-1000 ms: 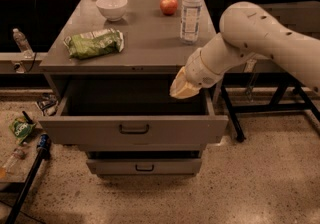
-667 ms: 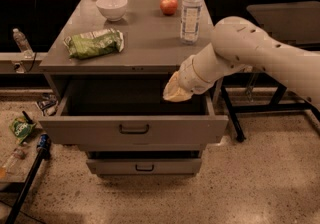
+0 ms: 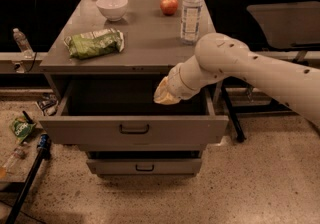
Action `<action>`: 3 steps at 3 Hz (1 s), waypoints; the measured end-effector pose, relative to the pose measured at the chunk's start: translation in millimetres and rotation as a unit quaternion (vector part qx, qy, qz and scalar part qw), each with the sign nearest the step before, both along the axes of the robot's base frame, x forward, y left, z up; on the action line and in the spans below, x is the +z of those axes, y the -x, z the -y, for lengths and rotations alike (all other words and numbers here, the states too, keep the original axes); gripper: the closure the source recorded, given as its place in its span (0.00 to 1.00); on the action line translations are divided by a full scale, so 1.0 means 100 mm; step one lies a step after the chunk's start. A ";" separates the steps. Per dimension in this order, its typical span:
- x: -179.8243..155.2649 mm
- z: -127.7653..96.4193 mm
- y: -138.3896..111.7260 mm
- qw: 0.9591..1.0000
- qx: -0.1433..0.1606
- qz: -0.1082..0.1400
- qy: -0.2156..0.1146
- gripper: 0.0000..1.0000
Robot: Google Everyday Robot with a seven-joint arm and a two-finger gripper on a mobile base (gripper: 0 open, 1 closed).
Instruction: Open top drawer
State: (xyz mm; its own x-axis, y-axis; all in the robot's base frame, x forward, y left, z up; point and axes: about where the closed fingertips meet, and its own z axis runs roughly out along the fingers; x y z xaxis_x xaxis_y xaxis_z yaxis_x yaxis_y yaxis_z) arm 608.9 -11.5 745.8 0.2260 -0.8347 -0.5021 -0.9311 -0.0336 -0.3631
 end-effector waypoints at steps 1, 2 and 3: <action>-0.39 -0.10 -0.14 0.999 0.004 -0.037 0.004 1.00; -0.56 -0.16 -0.21 0.998 0.009 -0.054 0.008 1.00; -0.80 -0.20 -0.18 0.997 0.013 -0.079 0.014 1.00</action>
Offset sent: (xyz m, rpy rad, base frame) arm 0.0320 0.0199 -0.0738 -0.0237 0.1419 0.0225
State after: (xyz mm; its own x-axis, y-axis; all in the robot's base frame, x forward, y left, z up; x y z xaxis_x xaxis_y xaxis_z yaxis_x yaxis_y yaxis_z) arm 626.8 8.9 666.3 0.1677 -0.8433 -0.5106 -0.9754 -0.0668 -0.2100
